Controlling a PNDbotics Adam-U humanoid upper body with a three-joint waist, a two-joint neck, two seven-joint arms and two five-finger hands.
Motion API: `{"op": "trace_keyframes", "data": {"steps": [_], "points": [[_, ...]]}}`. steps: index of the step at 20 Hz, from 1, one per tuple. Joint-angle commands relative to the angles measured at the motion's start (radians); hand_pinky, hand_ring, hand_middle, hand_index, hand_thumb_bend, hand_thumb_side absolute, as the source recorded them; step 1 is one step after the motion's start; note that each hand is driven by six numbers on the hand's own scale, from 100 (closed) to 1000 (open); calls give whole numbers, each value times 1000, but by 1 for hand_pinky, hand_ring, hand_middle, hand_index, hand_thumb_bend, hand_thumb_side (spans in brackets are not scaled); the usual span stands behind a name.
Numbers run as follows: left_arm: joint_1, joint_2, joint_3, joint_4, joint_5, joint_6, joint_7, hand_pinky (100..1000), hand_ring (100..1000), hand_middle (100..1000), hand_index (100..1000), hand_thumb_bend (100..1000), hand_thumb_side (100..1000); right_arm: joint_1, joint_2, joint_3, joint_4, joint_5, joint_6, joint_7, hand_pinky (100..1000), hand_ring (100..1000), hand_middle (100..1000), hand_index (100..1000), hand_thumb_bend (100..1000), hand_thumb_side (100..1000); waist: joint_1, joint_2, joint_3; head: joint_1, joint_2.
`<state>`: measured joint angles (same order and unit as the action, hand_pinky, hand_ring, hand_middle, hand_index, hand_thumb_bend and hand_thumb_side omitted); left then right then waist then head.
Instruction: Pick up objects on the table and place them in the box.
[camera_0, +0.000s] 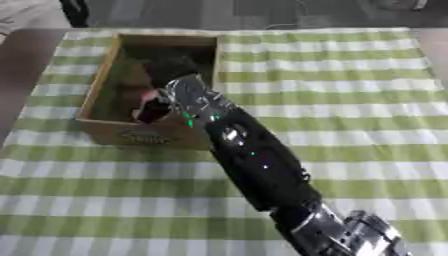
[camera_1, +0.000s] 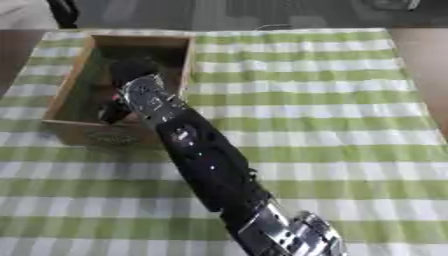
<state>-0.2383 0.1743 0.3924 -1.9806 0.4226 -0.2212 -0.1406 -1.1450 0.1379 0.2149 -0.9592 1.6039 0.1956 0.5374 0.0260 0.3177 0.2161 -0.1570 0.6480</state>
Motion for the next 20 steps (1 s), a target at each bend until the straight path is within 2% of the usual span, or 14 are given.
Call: {"op": "trace_keyframes", "data": {"steps": [1,5,8,9,10,13,18,20], "points": [[-8,11,1,-19,2,-2,-1,606,491,561,858,100,967,-30,2,-10,-46,-2,4,8,742,810,794,1000,580,760,7,-18,0,-2,0],[-7,10,1,-19,1,-2,-1,606,490,561,857,100,968,-35,-9,-17,-105,-7,17,-20,742,794,774,993,535,798,8,-19,-2,-1,2],[-5,11,2,-19,0,-2,-1,606,490,561,857,100,967,-41,-28,-19,-170,-18,36,-60,737,774,748,961,421,867,8,-20,-4,1,3],[-4,11,2,-19,0,-3,0,606,490,561,857,100,967,-44,-37,-19,-193,-24,44,-74,734,764,737,950,290,944,9,-21,-4,2,4],[-4,11,2,-19,0,-3,0,606,490,561,857,100,967,-46,-47,-19,-216,-33,51,-88,735,761,733,947,345,899,9,-22,-5,3,4],[-1,13,3,-19,-1,-4,2,607,490,562,857,100,966,-49,-83,-14,-284,-67,60,-130,735,753,717,942,283,914,10,-25,-9,6,8],[2,16,6,-19,-4,-6,5,606,490,562,857,100,966,-38,-173,2,-400,-137,53,-185,731,740,696,938,257,881,10,-28,-20,18,12],[4,18,8,-19,-5,-6,7,606,490,562,857,100,966,-19,-237,6,-498,-186,59,-184,730,732,686,931,253,874,10,-30,-24,22,13]]}}
